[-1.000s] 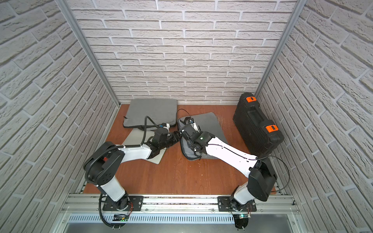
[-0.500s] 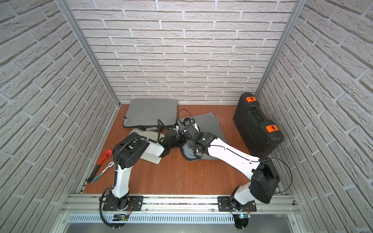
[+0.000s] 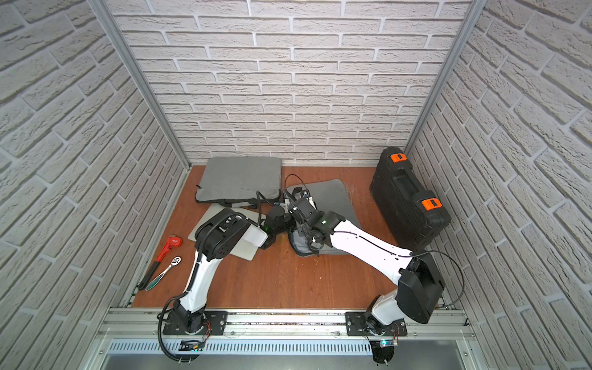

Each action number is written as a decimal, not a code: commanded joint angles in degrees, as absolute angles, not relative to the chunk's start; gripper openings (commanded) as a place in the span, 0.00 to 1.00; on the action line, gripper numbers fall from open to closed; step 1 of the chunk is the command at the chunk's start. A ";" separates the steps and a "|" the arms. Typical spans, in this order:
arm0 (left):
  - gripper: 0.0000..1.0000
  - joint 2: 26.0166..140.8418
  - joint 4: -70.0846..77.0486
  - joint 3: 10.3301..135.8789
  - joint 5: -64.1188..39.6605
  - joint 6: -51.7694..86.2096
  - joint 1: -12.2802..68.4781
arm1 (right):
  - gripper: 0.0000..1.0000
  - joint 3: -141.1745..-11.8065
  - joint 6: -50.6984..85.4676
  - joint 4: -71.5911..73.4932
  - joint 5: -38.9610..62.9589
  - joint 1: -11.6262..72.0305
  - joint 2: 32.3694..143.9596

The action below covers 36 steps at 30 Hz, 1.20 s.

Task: Open the zippered laptop bag and take out the laptop
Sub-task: Take out the laptop from the zippered laptop bag.

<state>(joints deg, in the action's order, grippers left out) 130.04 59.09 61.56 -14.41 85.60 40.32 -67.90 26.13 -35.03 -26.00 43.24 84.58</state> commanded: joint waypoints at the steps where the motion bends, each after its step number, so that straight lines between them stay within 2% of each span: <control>1: 0.24 131.50 64.99 62.77 -14.68 86.30 41.20 | 0.06 -68.27 26.54 -27.95 -23.70 44.04 81.54; 9: 0.01 129.14 66.60 60.27 -14.41 85.59 41.14 | 0.06 -67.14 26.42 -27.34 -25.28 43.96 81.69; 23: 0.00 117.35 67.42 49.86 -16.33 83.84 39.59 | 0.06 -66.77 25.28 -25.31 -28.37 43.12 84.54; 36: 0.00 107.37 67.85 41.43 -15.72 83.62 37.27 | 0.06 -66.90 24.35 -23.04 -26.21 40.01 87.80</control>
<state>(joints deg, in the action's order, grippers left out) 111.20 59.83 41.93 -14.52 86.11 37.91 -66.74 25.47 -27.33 -24.23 41.34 87.77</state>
